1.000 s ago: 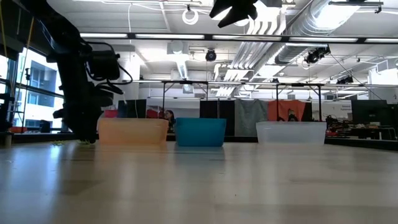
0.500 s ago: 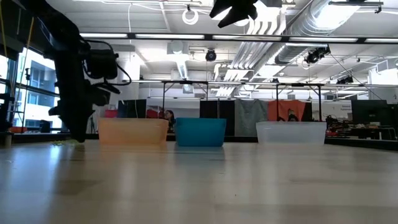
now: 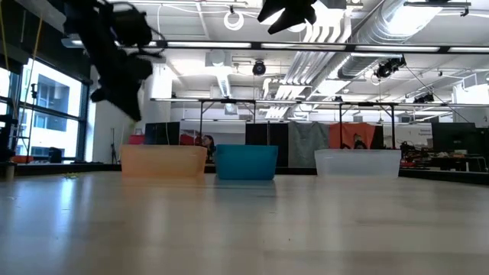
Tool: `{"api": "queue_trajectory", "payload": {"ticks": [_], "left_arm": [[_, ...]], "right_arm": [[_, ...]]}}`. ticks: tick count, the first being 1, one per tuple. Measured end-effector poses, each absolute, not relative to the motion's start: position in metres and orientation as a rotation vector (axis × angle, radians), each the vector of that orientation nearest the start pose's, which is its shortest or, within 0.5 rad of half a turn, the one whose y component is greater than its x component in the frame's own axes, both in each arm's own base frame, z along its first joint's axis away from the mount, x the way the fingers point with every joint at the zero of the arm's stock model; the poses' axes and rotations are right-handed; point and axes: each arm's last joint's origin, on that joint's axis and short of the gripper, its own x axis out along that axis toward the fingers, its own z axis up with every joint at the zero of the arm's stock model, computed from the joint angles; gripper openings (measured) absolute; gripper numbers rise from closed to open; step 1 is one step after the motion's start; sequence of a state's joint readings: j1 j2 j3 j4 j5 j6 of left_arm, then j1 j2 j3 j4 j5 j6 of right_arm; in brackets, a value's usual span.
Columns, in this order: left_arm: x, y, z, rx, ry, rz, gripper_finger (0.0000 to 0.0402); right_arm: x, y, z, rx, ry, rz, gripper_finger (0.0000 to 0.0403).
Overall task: Sort Halloween decoration
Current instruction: Put the green spider toy into the orange bin
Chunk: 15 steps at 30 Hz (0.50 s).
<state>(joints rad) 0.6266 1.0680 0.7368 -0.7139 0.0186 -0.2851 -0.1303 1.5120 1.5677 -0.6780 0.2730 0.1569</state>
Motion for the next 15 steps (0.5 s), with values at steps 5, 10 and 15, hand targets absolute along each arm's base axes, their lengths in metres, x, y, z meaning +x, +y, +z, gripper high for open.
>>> {"api": "queue_trajectory", "payload": {"ticks": [5,10,15], "left_arm": [[0.164,0.112,0.275,-0.524,0.665,0.596,0.0000],[0.173,0.105,0.318,-0.373,0.278,0.291,0.0000],[0.182,0.093,0.351,-0.229,-0.006,0.067,0.0000]], "right_arm": [[0.320,-0.050,0.385,0.076,0.595,-0.427,0.0255],[0.321,-0.048,0.385,0.044,0.602,-0.350,0.0255],[0.324,-0.047,0.389,0.051,0.559,-0.298,0.0255]]}}
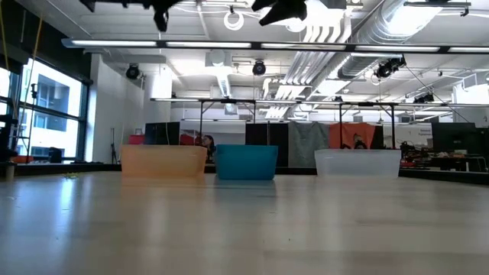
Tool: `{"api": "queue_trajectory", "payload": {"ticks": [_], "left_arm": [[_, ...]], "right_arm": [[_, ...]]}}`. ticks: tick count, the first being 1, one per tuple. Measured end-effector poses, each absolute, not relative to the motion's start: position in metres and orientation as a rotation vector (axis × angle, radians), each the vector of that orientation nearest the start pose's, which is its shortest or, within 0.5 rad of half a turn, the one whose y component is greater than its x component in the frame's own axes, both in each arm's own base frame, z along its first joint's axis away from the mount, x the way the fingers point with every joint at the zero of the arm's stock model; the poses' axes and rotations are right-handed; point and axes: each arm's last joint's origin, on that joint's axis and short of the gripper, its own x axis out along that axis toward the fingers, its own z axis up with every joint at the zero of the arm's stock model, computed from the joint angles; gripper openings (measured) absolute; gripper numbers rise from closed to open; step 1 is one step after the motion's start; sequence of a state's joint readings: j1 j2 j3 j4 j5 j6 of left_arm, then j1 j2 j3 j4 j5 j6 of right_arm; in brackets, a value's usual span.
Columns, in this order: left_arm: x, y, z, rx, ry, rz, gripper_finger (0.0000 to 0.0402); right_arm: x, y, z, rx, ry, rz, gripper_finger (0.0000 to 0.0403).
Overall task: Sort Halloween decoration
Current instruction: Put the green spider toy into the orange bin
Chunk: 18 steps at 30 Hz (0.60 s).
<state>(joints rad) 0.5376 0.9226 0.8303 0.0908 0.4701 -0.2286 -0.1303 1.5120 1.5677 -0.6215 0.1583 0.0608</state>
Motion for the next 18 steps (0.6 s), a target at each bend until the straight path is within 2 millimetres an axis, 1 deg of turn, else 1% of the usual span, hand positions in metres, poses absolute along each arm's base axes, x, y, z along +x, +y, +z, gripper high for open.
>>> {"api": "queue_trajectory", "payload": {"ticks": [3,8,15,18], "left_arm": [[0.188,0.084,0.360,-0.159,-0.090,0.003,0.0000],[0.200,0.070,0.359,-0.056,-0.102,-0.073,0.0000],[0.208,0.066,0.354,-0.075,-0.078,-0.070,0.0000],[0.208,0.072,0.357,-0.131,-0.076,-0.048,0.0000]], "right_arm": [[0.326,-0.046,0.392,0.049,0.525,-0.252,0.0255],[0.328,-0.044,0.395,0.041,0.496,-0.171,0.0255],[0.328,-0.045,0.395,0.040,0.496,-0.168,0.0255],[0.327,-0.047,0.395,0.035,0.496,-0.174,0.0255]]}}
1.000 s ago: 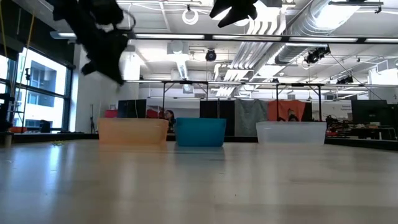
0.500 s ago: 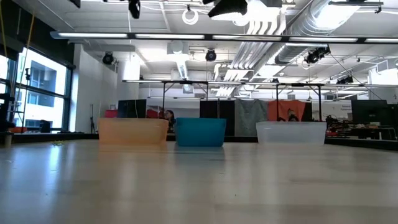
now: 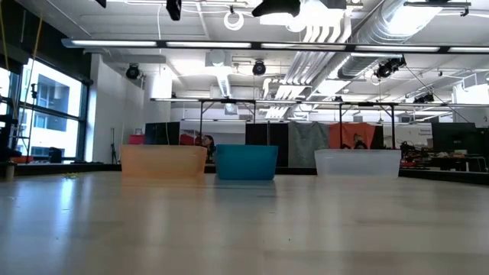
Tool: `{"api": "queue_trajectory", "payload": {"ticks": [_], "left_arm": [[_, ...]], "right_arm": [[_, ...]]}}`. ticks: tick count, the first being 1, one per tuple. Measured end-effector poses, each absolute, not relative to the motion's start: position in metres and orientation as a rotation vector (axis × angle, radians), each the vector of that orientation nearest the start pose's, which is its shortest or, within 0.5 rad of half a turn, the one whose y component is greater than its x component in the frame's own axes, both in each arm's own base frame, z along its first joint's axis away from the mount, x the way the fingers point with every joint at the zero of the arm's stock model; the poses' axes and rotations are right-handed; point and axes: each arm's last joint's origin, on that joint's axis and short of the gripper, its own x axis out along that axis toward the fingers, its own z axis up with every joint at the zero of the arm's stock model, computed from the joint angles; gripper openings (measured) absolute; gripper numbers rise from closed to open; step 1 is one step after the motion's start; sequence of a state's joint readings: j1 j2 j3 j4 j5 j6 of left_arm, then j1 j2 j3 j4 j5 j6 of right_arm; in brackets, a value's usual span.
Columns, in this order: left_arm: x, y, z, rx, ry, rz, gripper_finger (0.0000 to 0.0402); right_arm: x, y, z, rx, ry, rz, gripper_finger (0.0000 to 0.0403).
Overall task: Sort Halloween decoration
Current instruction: Put the green spider toy into the orange bin
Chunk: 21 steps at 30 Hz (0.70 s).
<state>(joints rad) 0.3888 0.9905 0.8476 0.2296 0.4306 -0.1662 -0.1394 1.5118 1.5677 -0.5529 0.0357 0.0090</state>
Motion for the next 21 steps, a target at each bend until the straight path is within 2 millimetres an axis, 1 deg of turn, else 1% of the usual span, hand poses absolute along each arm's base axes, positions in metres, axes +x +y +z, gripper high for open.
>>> {"api": "queue_trajectory", "payload": {"ticks": [4,6,8,10,12,16,18,21], "left_arm": [[0.206,0.095,0.377,-0.174,-0.055,0.054,0.0000],[0.208,0.111,0.382,-0.219,0.028,0.126,0.0000],[0.214,0.129,0.380,-0.260,0.137,0.237,0.0000],[0.221,0.146,0.372,-0.253,0.254,0.356,0.0000],[0.226,0.162,0.359,-0.255,0.370,0.480,0.0000],[0.232,0.187,0.312,-0.347,0.628,0.664,0.0000],[0.232,0.196,0.290,-0.395,0.731,0.718,0.0000],[0.231,0.204,0.254,-0.446,0.866,0.770,0.0000]], "right_arm": [[0.327,-0.051,0.395,0.028,0.497,-0.183,0.0255],[0.327,-0.052,0.394,0.029,0.498,-0.188,0.0255],[0.326,-0.053,0.394,0.030,0.502,-0.191,0.0255],[0.326,-0.054,0.394,0.030,0.501,-0.192,0.0255],[0.326,-0.054,0.394,0.030,0.502,-0.193,0.0255],[0.325,-0.053,0.392,0.056,0.522,-0.201,0.0255],[0.324,-0.053,0.391,0.076,0.540,-0.206,0.0255],[0.323,-0.053,0.389,0.083,0.554,-0.208,0.0255]]}}
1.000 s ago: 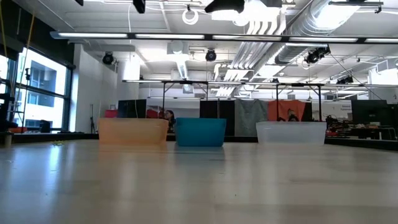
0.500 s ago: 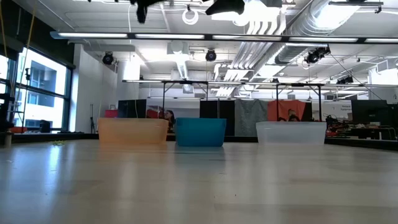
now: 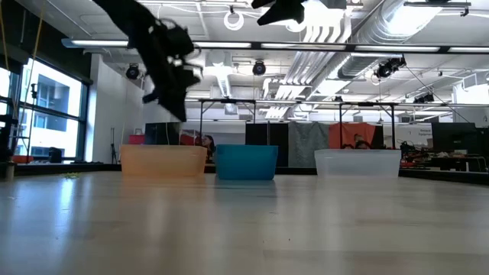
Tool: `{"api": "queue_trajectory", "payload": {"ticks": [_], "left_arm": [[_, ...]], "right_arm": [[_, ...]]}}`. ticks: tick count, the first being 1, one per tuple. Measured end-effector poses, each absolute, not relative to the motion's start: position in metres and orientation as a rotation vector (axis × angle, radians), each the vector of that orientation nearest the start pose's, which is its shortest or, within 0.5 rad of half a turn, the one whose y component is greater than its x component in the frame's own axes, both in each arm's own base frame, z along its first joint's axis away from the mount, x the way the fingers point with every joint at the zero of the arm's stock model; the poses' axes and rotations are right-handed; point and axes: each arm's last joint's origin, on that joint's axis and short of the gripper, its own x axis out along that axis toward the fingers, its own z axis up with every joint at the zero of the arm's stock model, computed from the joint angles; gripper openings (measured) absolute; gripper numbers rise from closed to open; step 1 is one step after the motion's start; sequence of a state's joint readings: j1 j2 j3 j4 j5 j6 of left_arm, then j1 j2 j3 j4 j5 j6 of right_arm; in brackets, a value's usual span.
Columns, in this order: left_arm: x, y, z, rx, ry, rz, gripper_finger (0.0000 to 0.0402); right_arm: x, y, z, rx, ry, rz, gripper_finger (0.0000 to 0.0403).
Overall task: Sort Halloween decoration
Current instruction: Put the green spider toy into the orange bin
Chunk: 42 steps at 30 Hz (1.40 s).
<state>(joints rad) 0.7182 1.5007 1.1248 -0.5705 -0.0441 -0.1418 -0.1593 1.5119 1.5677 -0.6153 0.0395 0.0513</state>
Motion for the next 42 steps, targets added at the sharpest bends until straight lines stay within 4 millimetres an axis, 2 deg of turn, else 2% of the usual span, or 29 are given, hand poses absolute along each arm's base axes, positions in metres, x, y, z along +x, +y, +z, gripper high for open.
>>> {"api": "queue_trajectory", "payload": {"ticks": [6,10,19,29,36,42], "left_arm": [[0.224,0.209,0.190,-0.601,1.038,0.816,0.0000],[0.224,0.209,0.171,-0.652,1.076,0.835,0.0000],[0.228,0.213,0.157,-0.616,1.120,0.806,0.0000],[0.230,0.214,0.139,-0.654,1.185,0.806,0.0013],[0.229,0.212,0.144,-0.634,1.185,0.742,0.0043],[0.228,0.211,0.155,-0.621,1.148,0.746,0.0097]], "right_arm": [[0.323,-0.053,0.389,0.084,0.557,-0.208,0.0255],[0.323,-0.053,0.389,0.084,0.557,-0.207,0.0255],[0.323,-0.053,0.389,0.100,0.555,-0.225,0.0255],[0.323,-0.053,0.388,0.107,0.562,-0.229,0.0255],[0.323,-0.053,0.389,0.107,0.561,-0.230,0.0255],[0.323,-0.053,0.388,0.124,0.562,-0.235,0.0255]]}}
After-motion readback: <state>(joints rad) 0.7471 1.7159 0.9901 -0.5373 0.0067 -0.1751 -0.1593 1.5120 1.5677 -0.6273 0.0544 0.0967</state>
